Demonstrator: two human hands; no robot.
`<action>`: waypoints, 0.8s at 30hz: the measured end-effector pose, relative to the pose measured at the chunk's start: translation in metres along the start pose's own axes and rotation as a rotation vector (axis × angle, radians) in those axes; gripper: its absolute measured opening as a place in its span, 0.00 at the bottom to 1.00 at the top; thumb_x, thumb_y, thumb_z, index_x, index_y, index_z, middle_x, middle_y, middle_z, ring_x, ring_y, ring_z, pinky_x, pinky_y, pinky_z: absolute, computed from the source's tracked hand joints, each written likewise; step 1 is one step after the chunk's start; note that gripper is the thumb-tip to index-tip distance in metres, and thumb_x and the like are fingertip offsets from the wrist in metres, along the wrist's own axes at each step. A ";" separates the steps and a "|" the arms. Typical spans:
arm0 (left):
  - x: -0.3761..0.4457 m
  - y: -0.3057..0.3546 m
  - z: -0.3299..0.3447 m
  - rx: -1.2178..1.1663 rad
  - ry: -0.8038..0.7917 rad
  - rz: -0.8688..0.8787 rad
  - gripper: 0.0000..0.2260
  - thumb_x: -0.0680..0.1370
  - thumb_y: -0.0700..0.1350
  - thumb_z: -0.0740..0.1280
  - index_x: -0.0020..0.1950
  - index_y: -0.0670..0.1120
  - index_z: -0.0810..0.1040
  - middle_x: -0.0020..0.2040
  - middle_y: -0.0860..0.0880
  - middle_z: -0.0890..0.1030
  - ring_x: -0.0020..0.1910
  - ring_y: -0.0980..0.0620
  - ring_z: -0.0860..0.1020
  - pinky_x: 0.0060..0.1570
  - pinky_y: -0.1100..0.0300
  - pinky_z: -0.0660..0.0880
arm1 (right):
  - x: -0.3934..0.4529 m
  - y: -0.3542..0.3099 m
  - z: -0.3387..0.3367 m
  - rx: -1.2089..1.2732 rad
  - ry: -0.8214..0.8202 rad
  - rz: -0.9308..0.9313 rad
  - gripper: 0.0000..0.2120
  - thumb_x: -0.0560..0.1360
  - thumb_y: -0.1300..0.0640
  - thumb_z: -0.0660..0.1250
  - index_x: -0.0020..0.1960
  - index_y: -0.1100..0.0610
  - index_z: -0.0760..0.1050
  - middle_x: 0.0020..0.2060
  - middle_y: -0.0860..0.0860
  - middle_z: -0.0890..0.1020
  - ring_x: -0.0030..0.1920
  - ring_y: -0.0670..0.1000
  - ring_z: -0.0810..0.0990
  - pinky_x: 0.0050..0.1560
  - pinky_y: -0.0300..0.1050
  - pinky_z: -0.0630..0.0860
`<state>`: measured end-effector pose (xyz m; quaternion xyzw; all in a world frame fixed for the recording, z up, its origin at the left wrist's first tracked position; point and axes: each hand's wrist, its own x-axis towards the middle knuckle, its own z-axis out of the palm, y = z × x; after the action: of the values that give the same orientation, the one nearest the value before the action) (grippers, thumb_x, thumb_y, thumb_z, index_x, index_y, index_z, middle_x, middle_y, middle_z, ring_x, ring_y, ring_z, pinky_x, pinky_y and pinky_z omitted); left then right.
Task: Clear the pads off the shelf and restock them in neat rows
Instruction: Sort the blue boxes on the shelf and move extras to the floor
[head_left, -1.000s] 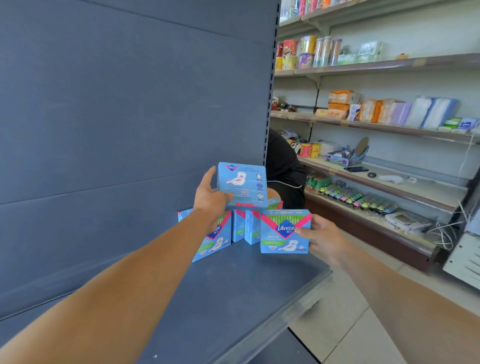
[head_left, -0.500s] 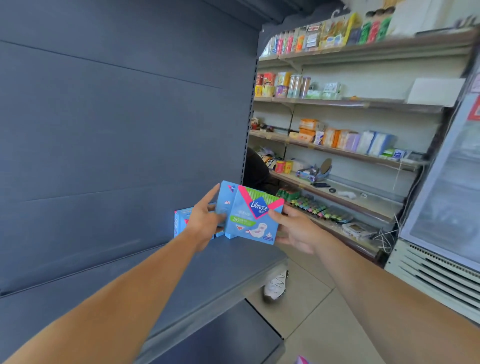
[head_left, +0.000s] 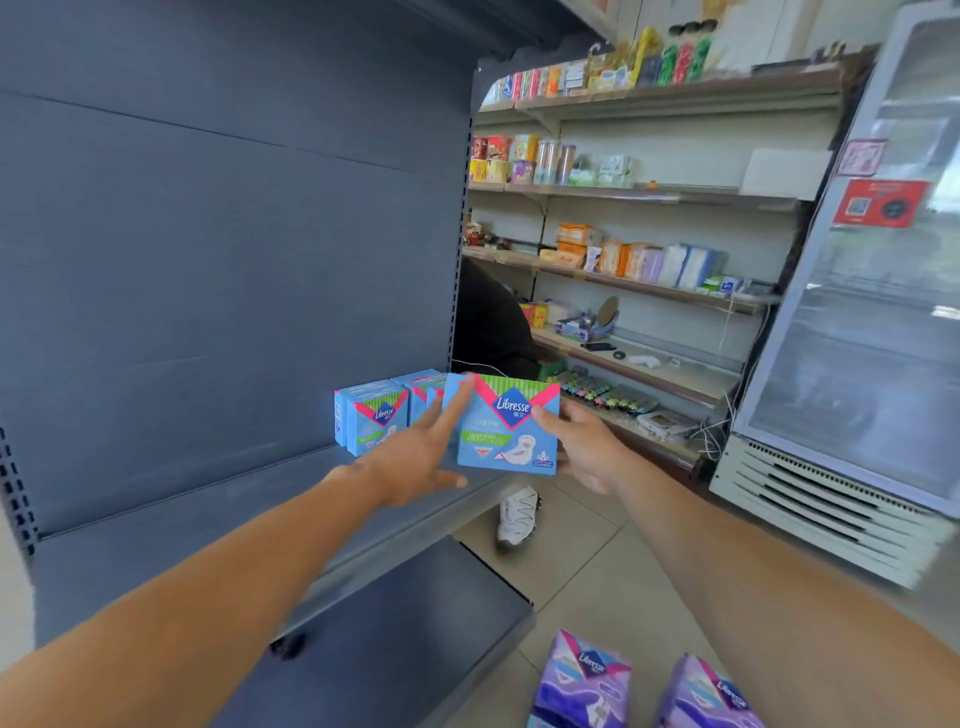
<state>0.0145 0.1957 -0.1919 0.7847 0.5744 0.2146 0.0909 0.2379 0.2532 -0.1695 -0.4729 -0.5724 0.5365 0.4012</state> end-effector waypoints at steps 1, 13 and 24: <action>-0.003 0.004 0.001 0.042 -0.005 0.032 0.52 0.75 0.50 0.72 0.68 0.71 0.26 0.80 0.45 0.48 0.64 0.39 0.74 0.63 0.46 0.72 | -0.006 0.001 0.000 -0.014 0.014 -0.015 0.19 0.78 0.50 0.67 0.64 0.59 0.70 0.52 0.55 0.83 0.49 0.53 0.83 0.51 0.54 0.80; -0.025 0.057 0.034 -0.053 0.062 0.238 0.36 0.81 0.46 0.64 0.77 0.64 0.41 0.77 0.47 0.56 0.68 0.44 0.69 0.63 0.54 0.70 | -0.088 0.039 0.000 -0.452 0.320 -0.314 0.27 0.81 0.53 0.62 0.76 0.57 0.55 0.60 0.49 0.75 0.51 0.47 0.75 0.35 0.25 0.67; -0.029 0.082 0.076 -0.095 -0.021 0.242 0.39 0.80 0.39 0.63 0.76 0.68 0.41 0.74 0.50 0.63 0.62 0.46 0.72 0.58 0.53 0.74 | -0.141 0.091 -0.051 -0.710 0.190 -0.504 0.42 0.70 0.56 0.76 0.77 0.50 0.57 0.69 0.51 0.66 0.60 0.36 0.68 0.56 0.27 0.71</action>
<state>0.1121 0.1499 -0.2346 0.8453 0.4636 0.2428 0.1076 0.3296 0.1264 -0.2480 -0.4741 -0.7792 0.1462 0.3830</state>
